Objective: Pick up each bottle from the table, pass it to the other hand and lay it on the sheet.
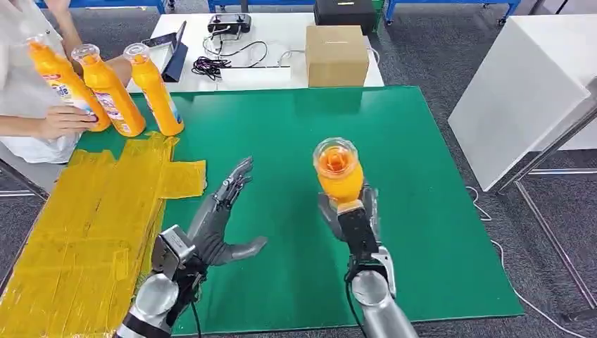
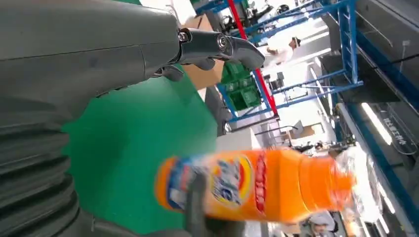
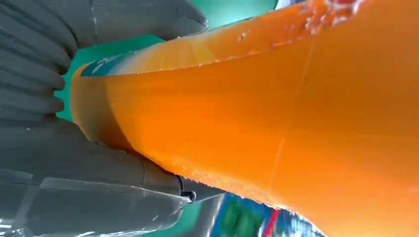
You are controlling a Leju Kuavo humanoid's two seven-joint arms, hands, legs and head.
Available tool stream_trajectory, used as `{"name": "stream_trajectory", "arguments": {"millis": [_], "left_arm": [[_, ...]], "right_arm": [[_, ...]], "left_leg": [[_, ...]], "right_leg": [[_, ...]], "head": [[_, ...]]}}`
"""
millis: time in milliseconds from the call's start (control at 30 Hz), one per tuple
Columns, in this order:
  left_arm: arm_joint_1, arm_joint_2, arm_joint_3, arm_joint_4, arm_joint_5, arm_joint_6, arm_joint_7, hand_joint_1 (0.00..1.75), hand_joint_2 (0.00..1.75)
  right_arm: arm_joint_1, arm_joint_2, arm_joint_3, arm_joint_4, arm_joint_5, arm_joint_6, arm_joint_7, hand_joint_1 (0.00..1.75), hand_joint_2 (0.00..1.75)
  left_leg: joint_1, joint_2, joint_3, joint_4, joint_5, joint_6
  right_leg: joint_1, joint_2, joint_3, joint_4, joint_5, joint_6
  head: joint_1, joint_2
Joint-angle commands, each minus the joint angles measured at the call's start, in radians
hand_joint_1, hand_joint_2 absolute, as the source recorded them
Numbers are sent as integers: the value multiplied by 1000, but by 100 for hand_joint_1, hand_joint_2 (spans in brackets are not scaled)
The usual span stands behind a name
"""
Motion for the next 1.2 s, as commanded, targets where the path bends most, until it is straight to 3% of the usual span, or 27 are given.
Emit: {"name": "stream_trajectory", "arguments": {"millis": [33, 433, 767, 867, 1200], "left_arm": [[-69, 34, -40, 104, 27, 7, 0, 0, 175], [-74, 36, -45, 111, 39, 11, -5, 0, 175], [-72, 33, 13, 158, 50, 93, -20, 0, 175], [-88, 18, 33, 193, 60, 110, -23, 0, 175], [-97, -12, 77, 212, 163, 135, -15, 0, 175]], "right_arm": [[-110, 29, 160, 195, -79, 59, -16, 175, 175], [-134, 35, 216, 228, -88, 67, -14, 175, 175], [-130, 10, 496, 194, 37, 75, -23, 175, 175], [-164, 7, 582, 259, 73, 63, 6, 175, 175], [-196, 18, 631, 365, 54, 32, -9, 175, 175]], "left_leg": [[0, 3, 3, -1, -1, -1], [0, 1, 2, -2, 0, -1], [0, 4, 3, -2, -2, -2], [0, 0, 1, -1, 0, -1], [1, -1, 2, -2, -1, -1]], "right_leg": [[0, 3, 2, -1, 0, 0], [0, 1, 2, -2, 0, 0], [0, 3, 3, -2, -1, 0], [0, 0, 1, -1, 0, 0], [1, -2, 3, -3, -1, 0]], "head": [[0, 0], [0, 0], [0, 0], [0, 0], [0, 0]]}}
